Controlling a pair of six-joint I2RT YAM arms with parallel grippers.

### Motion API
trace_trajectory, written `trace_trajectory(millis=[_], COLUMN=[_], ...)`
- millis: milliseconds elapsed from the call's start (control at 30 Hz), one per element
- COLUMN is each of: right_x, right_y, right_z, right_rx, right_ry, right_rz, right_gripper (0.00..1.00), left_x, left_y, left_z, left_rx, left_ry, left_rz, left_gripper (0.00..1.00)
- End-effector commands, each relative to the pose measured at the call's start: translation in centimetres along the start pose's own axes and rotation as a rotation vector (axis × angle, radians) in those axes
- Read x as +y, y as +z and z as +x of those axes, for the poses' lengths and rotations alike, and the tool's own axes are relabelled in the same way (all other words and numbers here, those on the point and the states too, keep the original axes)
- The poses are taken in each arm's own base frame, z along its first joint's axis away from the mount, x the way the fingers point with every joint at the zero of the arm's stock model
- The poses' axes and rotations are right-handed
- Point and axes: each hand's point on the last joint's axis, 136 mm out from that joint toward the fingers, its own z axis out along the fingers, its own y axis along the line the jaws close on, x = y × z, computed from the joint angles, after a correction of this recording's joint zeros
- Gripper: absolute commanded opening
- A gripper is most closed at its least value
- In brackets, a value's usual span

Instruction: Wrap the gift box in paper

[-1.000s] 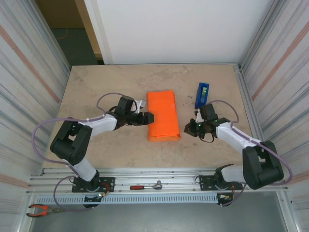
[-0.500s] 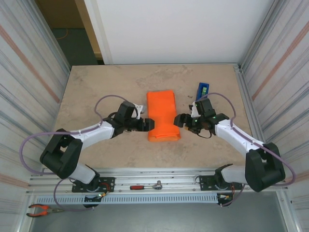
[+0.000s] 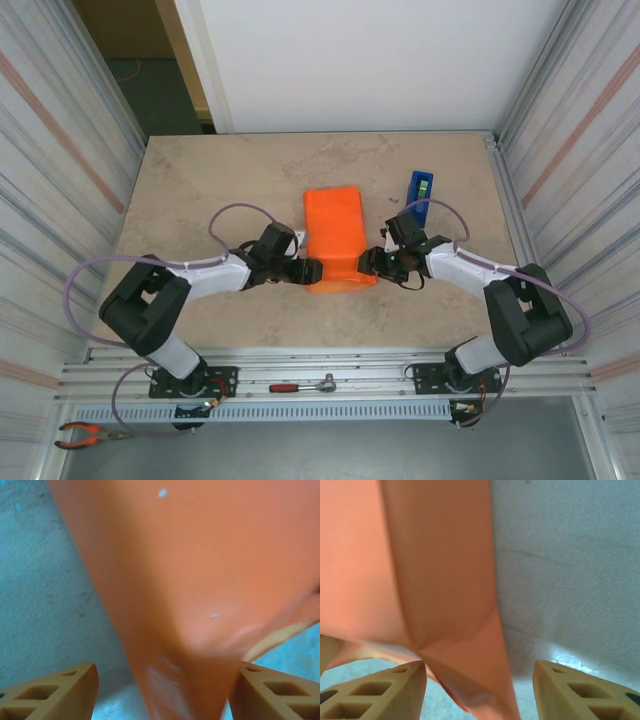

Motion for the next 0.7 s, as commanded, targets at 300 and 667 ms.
trace_trajectory(millis=[300, 667], right_x=[-0.7, -0.1], right_y=[1.6, 2.8], right_z=[-0.2, -0.5], right_rx=[-0.024, -0.061], right_ry=[-0.02, -0.052], right_rz=[0.071, 0.204], right_gripper=[0.47, 0.31], left_x=[2.0, 2.0], left_y=[1.0, 1.6], left_z=[0.4, 0.8], left_rx=[-0.048, -0.085], left_ry=[0.029, 0.039], left_rz=[-0.151, -0.228], left_gripper=[0.66, 0.59])
